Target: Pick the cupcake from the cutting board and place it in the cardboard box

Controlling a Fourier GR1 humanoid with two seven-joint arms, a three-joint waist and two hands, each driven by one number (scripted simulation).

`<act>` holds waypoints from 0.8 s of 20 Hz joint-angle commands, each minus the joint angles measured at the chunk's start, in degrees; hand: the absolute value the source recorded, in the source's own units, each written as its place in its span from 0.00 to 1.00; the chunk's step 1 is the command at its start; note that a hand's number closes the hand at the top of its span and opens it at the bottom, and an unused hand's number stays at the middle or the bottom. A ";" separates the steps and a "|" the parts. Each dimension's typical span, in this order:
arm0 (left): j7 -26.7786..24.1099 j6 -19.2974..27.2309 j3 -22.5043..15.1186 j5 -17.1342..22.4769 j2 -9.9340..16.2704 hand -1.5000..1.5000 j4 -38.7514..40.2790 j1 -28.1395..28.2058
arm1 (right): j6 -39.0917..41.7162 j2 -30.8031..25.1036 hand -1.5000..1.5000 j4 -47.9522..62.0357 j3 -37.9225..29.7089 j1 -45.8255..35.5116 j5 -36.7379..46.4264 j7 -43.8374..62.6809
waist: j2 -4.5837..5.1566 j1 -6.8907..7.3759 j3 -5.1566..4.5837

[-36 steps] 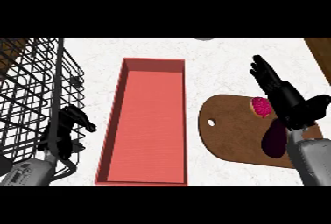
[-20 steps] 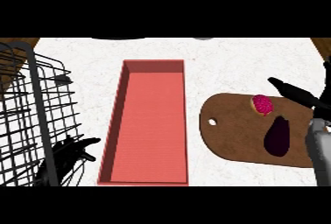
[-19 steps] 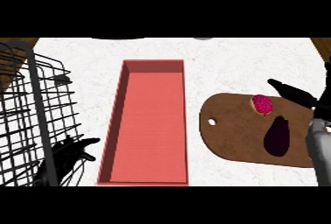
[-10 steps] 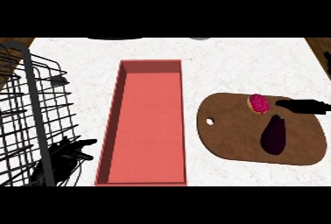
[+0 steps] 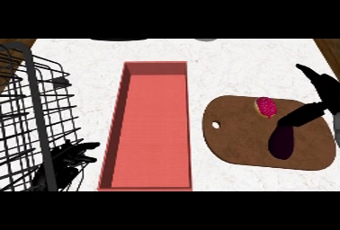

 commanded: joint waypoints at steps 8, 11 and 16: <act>-8.13 2.43 5.16 -2.42 -1.02 0.50 4.99 -5.94 | 3.88 3.94 0.00 -2.95 2.98 -3.95 1.54 16.06 | 0.31 -0.47 -0.42; -4.56 3.01 5.53 -2.98 0.16 0.50 0.68 -5.26 | 4.31 4.89 0.00 -1.91 3.92 -4.83 2.75 18.00 | 0.27 0.00 -0.35; -3.74 2.64 6.07 -2.73 0.09 0.50 2.13 -7.51 | 3.89 5.74 0.00 -0.10 4.68 -1.86 4.12 16.47 | 0.43 -0.40 -0.33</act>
